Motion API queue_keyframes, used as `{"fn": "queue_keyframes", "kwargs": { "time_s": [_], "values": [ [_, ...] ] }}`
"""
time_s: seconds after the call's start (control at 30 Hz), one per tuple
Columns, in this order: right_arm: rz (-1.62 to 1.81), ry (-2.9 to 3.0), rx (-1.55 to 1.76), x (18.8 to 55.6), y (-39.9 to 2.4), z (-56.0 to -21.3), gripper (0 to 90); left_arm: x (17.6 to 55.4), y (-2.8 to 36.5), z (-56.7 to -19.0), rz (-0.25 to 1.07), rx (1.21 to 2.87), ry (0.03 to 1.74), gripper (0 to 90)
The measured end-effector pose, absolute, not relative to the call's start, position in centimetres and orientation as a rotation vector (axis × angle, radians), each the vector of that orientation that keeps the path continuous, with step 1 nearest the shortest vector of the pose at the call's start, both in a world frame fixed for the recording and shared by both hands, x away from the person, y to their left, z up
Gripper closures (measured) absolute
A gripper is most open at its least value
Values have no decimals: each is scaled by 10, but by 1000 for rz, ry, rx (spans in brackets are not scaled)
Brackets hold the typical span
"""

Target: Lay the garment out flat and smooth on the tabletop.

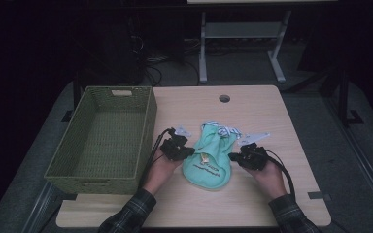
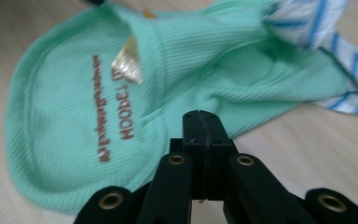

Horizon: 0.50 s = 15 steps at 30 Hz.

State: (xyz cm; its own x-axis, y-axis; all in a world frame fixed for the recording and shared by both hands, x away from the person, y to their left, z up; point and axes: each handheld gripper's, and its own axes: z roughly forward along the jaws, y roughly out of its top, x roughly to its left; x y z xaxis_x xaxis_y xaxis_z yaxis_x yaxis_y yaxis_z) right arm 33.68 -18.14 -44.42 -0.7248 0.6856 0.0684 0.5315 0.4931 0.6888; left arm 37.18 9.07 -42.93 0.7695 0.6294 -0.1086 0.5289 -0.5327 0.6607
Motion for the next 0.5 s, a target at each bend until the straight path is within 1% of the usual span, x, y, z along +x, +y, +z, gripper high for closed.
{"fn": "queue_keyframes", "kwargs": {
  "time_s": [0.17,0.23,0.5],
  "values": [
    [1058,2544,1033,328,-177,-448,898,385,86,-436,191,2269,863,896],
    [1050,2560,1003,323,-171,-450,898,391,84,-444,192,2294,869,896],
    [979,2612,965,321,-161,-460,898,389,84,-456,178,2321,883,896]
  ]
}}
